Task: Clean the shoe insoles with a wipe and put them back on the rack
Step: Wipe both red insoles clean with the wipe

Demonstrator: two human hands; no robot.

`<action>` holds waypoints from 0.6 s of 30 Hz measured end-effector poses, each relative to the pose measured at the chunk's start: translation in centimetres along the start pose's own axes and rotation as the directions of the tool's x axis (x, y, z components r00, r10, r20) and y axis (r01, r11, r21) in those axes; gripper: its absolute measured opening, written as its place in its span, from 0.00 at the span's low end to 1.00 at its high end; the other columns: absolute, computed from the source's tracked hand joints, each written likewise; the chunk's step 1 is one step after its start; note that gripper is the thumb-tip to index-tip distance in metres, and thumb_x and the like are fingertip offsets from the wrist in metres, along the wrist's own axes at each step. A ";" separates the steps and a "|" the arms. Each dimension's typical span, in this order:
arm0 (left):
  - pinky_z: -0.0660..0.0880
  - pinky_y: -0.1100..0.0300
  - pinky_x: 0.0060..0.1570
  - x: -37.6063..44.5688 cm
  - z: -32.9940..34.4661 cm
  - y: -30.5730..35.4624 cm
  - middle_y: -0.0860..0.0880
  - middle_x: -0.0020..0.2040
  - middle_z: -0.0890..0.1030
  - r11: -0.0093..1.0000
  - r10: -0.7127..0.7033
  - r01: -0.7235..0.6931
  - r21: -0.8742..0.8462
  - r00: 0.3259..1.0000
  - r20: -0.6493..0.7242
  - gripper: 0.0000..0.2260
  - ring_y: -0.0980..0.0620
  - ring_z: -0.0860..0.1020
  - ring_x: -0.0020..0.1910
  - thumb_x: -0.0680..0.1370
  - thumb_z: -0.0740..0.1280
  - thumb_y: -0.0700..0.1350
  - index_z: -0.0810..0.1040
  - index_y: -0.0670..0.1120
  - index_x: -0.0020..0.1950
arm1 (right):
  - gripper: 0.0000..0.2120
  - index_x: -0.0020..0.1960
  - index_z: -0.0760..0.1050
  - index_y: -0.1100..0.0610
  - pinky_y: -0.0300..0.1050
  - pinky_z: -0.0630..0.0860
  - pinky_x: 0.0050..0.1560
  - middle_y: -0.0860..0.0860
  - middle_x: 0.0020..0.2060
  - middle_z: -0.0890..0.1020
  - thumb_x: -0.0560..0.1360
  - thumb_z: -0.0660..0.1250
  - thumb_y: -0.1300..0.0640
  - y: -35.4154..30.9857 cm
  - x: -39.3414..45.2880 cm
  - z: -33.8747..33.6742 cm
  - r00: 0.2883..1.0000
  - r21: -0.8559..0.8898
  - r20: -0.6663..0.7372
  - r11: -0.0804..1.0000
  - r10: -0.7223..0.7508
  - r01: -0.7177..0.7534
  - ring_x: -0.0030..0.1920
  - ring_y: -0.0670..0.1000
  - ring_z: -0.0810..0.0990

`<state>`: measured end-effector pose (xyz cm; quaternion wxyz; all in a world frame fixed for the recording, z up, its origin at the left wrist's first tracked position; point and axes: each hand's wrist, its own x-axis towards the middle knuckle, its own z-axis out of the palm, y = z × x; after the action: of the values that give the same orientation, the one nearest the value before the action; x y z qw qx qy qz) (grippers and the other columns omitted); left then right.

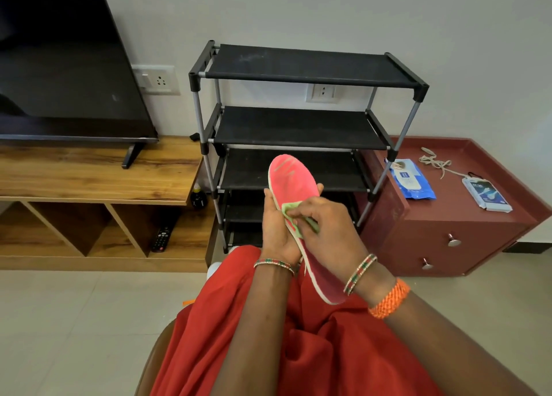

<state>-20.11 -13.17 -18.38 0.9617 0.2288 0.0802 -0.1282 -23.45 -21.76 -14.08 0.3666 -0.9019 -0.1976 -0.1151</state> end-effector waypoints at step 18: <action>0.79 0.62 0.37 -0.2 -2.3 3.7 0.48 0.41 0.82 0.989 0.149 -0.148 -0.026 0.988 0.051 0.44 0.50 0.80 0.37 0.69 0.43 0.76 0.78 0.42 0.56 | 0.11 0.48 0.83 0.56 0.31 0.72 0.51 0.41 0.44 0.80 0.69 0.68 0.66 1.7 -5.9 0.8 0.992 0.145 0.008 0.981 -0.130 0.127 0.48 0.40 0.79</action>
<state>-19.48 -8.89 -18.84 0.9728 0.2198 0.0389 -0.0615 -27.89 -23.93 -17.79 0.4207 -0.8594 -0.2664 -0.1159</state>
